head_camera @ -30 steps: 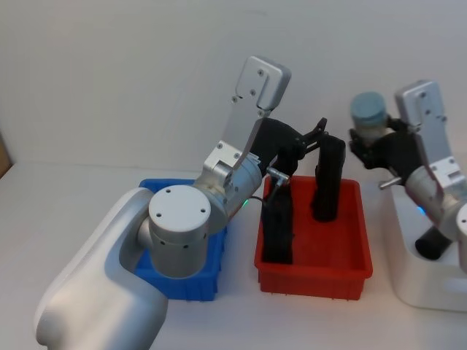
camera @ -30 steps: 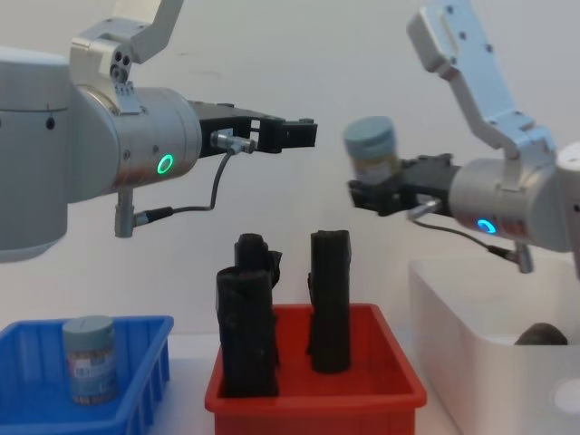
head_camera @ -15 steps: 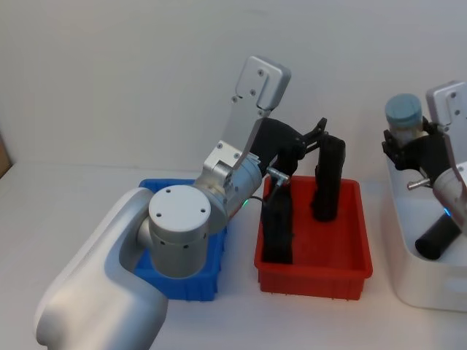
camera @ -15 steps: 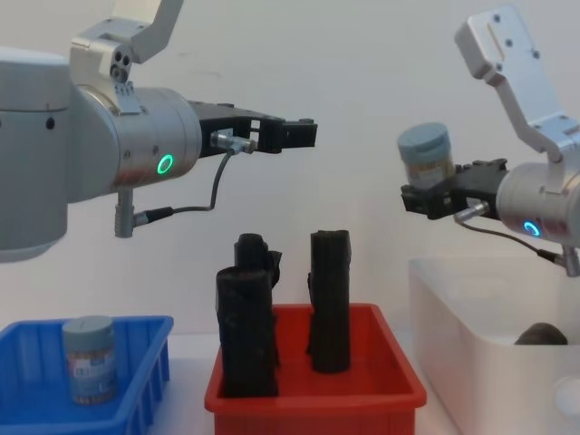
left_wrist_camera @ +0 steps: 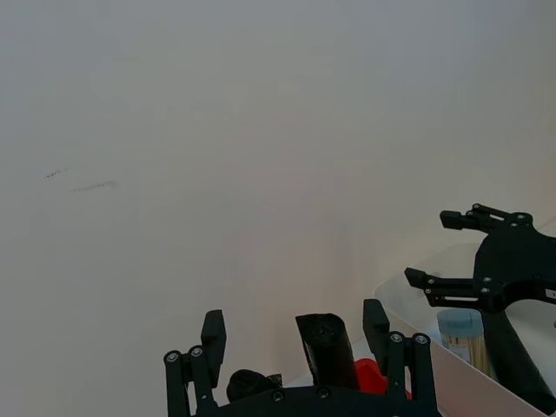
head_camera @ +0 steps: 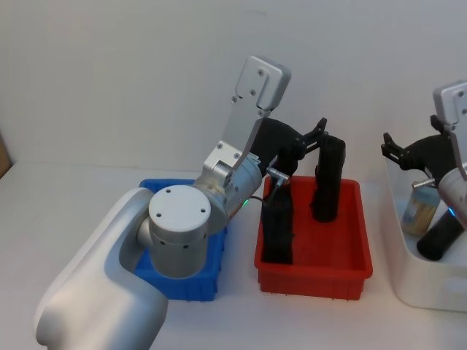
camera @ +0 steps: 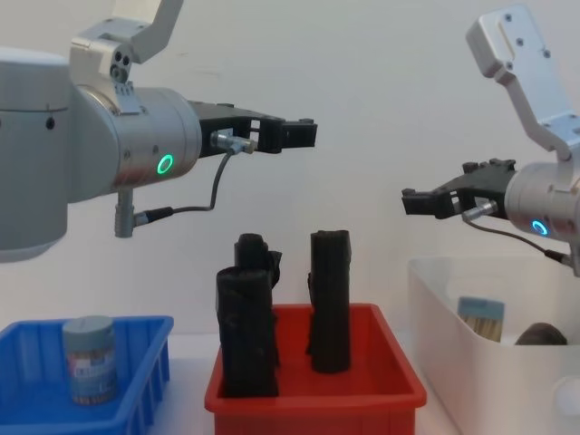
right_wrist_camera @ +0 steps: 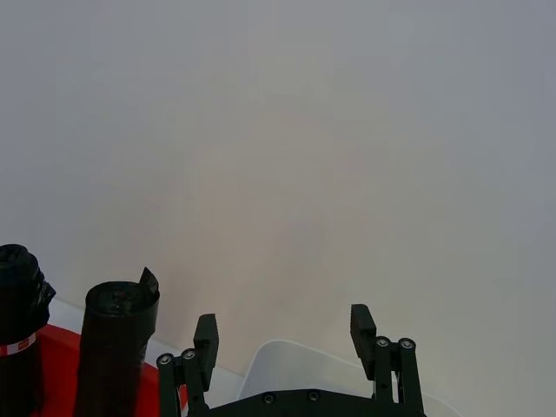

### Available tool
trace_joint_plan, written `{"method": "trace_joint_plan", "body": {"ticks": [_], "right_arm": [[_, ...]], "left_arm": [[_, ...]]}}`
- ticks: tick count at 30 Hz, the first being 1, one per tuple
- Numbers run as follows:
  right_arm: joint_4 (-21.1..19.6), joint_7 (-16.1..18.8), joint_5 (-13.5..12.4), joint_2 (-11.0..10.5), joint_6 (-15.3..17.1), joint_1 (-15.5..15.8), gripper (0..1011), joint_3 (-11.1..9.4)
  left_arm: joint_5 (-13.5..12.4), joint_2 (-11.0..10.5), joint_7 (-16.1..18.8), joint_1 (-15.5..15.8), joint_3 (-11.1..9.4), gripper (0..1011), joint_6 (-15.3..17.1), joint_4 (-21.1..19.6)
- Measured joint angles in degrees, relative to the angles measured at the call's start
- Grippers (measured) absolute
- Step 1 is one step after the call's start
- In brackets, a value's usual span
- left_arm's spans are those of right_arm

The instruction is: Pick the cotton swabs from the blue box and place them into the white box.

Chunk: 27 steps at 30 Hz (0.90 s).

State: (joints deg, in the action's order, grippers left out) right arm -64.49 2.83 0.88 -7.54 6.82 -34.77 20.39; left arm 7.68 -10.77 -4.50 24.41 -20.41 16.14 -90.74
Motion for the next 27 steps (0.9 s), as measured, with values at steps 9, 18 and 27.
{"method": "trace_joint_plan", "body": {"ticks": [9, 18, 27], "right_arm": [[-0.07, 0.00, -0.20, -0.05, 0.14, 0.04, 1002, -0.16], [-0.12, 0.01, -0.28, -0.09, 0.19, 0.08, 1001, -0.22], [-0.12, 0.01, -0.33, -0.13, 0.25, 0.08, 1001, -0.28]], "left_arm": [[0.00, 0.00, 0.00, 0.00, 0.00, 1004, 0.00, 0.00], [0.00, 0.00, 0.00, 0.00, 0.00, 1004, 0.00, 0.00], [0.00, 0.00, 0.00, 0.00, 0.00, 1004, 0.00, 0.00]]}}
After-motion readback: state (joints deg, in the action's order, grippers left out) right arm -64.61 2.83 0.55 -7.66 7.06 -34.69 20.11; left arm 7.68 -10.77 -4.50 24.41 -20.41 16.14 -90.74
